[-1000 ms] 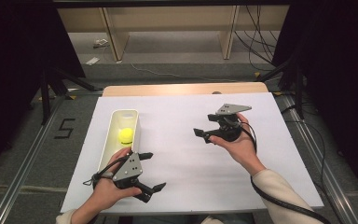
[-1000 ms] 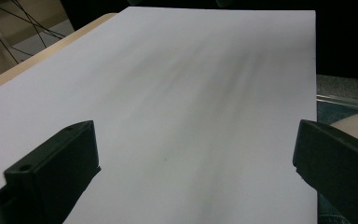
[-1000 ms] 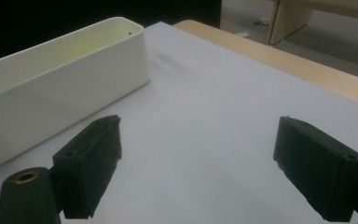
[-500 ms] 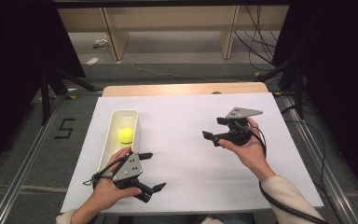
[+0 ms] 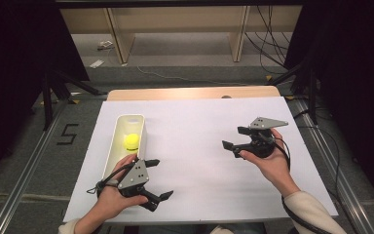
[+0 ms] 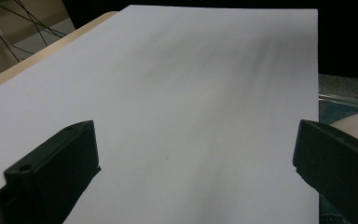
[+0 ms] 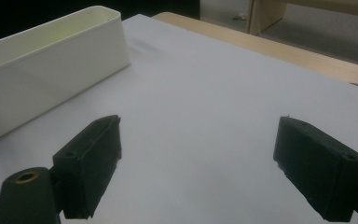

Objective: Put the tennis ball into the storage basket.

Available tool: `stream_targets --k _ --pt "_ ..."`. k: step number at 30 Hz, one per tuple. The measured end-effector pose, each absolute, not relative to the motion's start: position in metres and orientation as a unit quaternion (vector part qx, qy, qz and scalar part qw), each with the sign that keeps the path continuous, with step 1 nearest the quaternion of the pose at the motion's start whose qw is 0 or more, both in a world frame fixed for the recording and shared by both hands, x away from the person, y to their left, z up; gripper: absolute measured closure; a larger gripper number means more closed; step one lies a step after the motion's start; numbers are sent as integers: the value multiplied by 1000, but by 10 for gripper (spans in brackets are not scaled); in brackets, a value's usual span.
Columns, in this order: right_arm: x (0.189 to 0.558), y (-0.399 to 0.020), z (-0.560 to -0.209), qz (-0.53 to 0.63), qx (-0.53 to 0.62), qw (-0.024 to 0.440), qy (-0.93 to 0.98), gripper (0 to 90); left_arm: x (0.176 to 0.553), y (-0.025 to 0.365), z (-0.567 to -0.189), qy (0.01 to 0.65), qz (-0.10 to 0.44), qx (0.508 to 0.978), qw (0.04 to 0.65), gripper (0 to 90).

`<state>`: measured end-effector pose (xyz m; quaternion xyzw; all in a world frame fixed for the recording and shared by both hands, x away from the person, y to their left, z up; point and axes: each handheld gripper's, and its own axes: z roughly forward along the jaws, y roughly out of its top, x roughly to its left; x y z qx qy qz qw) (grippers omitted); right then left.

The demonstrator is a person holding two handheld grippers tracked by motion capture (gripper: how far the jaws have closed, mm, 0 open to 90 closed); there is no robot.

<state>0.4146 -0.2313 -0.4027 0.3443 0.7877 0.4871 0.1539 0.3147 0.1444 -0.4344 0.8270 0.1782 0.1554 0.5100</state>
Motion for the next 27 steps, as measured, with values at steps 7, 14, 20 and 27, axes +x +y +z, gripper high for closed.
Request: stream_targets --k 7,14,20,27 --pt "405 -243 -408 483 353 153 787 156 315 145 -434 180 155 826 511 0" --pt "396 -256 -408 488 363 160 778 156 315 145 -435 181 155 826 511 0" --pt "389 -268 -409 491 372 165 770 156 315 145 -435 182 155 825 512 0" --pt "381 -277 -411 493 378 169 765 156 315 145 -435 183 156 825 512 0"
